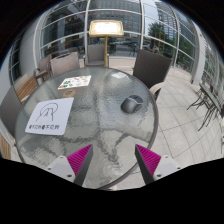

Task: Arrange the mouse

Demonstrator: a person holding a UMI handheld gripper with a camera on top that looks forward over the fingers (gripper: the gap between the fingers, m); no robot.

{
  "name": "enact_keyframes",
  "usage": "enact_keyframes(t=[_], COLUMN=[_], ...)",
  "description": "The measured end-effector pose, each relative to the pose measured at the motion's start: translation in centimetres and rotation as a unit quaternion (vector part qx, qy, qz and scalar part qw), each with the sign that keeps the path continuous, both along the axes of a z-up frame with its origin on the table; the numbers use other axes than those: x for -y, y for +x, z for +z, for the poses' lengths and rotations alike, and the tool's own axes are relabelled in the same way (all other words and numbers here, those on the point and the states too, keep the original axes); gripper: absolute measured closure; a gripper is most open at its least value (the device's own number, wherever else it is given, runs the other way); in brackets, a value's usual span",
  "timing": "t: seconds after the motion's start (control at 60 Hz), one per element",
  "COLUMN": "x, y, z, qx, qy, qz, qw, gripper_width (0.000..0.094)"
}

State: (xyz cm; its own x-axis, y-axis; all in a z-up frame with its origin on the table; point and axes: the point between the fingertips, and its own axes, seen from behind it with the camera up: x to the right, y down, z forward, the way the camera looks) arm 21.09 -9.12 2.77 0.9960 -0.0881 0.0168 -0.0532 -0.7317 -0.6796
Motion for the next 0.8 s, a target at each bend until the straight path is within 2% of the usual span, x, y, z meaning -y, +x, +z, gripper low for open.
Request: enact_keyframes(t=[0.05, 0.067, 0.1, 0.367, 0.583, 0.733, 0.8], x=[-1.6, -1.2, -3.4, -13.4, -20.4, -23.5, -24.0], y=[1.9, 1.9, 3.7, 8.7, 8.9, 7.4, 7.2], z=[-0.8, 0.9, -1.2, -4.2, -4.5, -4.6, -4.7], qx=[0.005, 0.004, 0.004, -0.014, -0.017, -0.021, -0.011], qy=[-0.005, -0.011, -0.009, -0.037, -0.039, -0.040, -0.039], qz=[-0.006, -0.007, -0.009, -0.013, 0.017, 0.037, 0.038], qw=[1.000, 1.000, 1.000, 0.999, 0.999, 0.998, 0.998], gripper_width=[0.0089, 0.0091, 0.0088, 0.0091, 0.0084, 0.0126, 0.0200])
